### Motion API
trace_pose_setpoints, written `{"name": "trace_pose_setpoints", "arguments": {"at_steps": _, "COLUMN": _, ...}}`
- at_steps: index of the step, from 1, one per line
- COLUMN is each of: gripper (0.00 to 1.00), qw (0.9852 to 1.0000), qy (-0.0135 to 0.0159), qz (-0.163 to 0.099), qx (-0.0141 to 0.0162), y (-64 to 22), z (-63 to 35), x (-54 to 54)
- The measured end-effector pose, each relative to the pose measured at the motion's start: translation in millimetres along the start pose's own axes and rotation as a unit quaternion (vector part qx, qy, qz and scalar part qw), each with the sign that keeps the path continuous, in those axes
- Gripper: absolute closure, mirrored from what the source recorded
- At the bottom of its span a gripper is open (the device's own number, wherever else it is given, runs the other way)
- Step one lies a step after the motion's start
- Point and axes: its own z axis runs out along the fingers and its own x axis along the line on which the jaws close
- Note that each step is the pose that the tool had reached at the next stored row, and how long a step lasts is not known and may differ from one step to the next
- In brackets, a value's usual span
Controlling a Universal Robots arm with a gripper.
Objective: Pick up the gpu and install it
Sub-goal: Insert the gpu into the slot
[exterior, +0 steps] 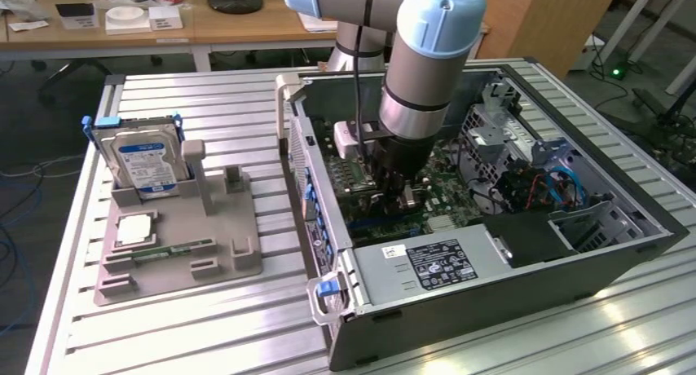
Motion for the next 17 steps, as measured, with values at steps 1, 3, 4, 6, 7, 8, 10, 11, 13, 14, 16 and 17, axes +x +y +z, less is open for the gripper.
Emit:
{"name": "trace_pose_setpoints", "arguments": {"at_steps": 1, "gripper": 0.72, "qw": 1.0000, "qy": 0.0000, "qz": 0.000, "qx": 0.0000, "y": 0.0, "z": 0.0, "x": 0.0}}
{"name": "trace_pose_setpoints", "arguments": {"at_steps": 3, "gripper": 0.72, "qw": 1.0000, "qy": 0.0000, "qz": 0.000, "qx": 0.0000, "y": 0.0, "z": 0.1, "x": 0.0}}
{"name": "trace_pose_setpoints", "arguments": {"at_steps": 4, "gripper": 0.72, "qw": 1.0000, "qy": -0.0001, "qz": 0.000, "qx": 0.0001, "y": 0.0, "z": 0.4, "x": 0.0}}
{"name": "trace_pose_setpoints", "arguments": {"at_steps": 6, "gripper": 0.72, "qw": 1.0000, "qy": -0.0001, "qz": 0.000, "qx": 0.0001, "y": 0.2, "z": 0.8, "x": 0.0}}
{"name": "trace_pose_setpoints", "arguments": {"at_steps": 7, "gripper": 0.72, "qw": 1.0000, "qy": 0.0000, "qz": 0.000, "qx": 0.0000, "y": 0.2, "z": 0.8, "x": 0.0}}
{"name": "trace_pose_setpoints", "arguments": {"at_steps": 8, "gripper": 0.72, "qw": 1.0000, "qy": 0.0001, "qz": 0.000, "qx": 0.0000, "y": 0.3, "z": 1.0, "x": 0.0}}
{"name": "trace_pose_setpoints", "arguments": {"at_steps": 10, "gripper": 0.72, "qw": 1.0000, "qy": 0.0000, "qz": 0.000, "qx": 0.0000, "y": 0.3, "z": 1.6, "x": 0.0}}
{"name": "trace_pose_setpoints", "arguments": {"at_steps": 11, "gripper": 0.72, "qw": 1.0000, "qy": 0.0000, "qz": 0.000, "qx": 0.0000, "y": 0.4, "z": 1.9, "x": 0.1}}
{"name": "trace_pose_setpoints", "arguments": {"at_steps": 13, "gripper": 0.72, "qw": 1.0000, "qy": 0.0001, "qz": 0.000, "qx": -0.0001, "y": 0.4, "z": 2.7, "x": 0.1}}
{"name": "trace_pose_setpoints", "arguments": {"at_steps": 14, "gripper": 0.72, "qw": 1.0000, "qy": 0.0001, "qz": 0.000, "qx": -0.0001, "y": 0.4, "z": 3.0, "x": 0.1}}
{"name": "trace_pose_setpoints", "arguments": {"at_steps": 16, "gripper": 0.72, "qw": 1.0000, "qy": 0.0002, "qz": 0.000, "qx": 0.0000, "y": 0.4, "z": 4.0, "x": 0.1}}
{"name": "trace_pose_setpoints", "arguments": {"at_steps": 17, "gripper": 0.72, "qw": 1.0000, "qy": 0.0000, "qz": 0.000, "qx": 0.0001, "y": 0.3, "z": 4.7, "x": 0.1}}
